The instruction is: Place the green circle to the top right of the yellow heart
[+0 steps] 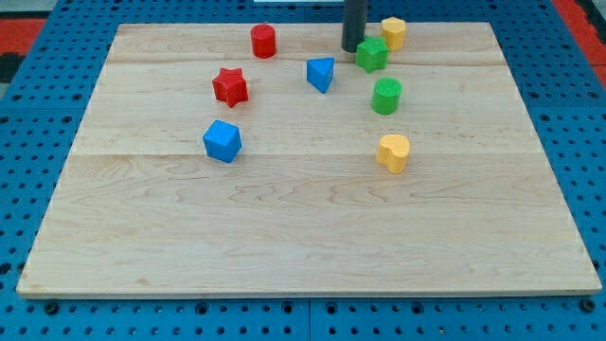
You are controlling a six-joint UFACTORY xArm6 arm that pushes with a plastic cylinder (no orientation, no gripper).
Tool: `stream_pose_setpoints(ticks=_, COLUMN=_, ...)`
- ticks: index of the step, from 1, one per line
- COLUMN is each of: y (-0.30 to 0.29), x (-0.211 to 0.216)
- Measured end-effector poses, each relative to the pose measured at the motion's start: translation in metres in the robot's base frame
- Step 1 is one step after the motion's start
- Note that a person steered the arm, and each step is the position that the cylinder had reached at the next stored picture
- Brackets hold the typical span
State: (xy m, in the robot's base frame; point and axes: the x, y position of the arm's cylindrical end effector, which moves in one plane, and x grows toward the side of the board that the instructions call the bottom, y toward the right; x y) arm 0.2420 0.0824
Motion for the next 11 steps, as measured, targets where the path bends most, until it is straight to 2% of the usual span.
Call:
stream_pose_setpoints(ticks=2, y=0.036, x=0.002)
stream_pose_setpoints(ticks=7, y=0.013, x=0.001)
stream_pose_setpoints(ticks=9, y=0.012, x=0.013)
stream_pose_setpoints(ticks=11, y=0.009, x=0.052)
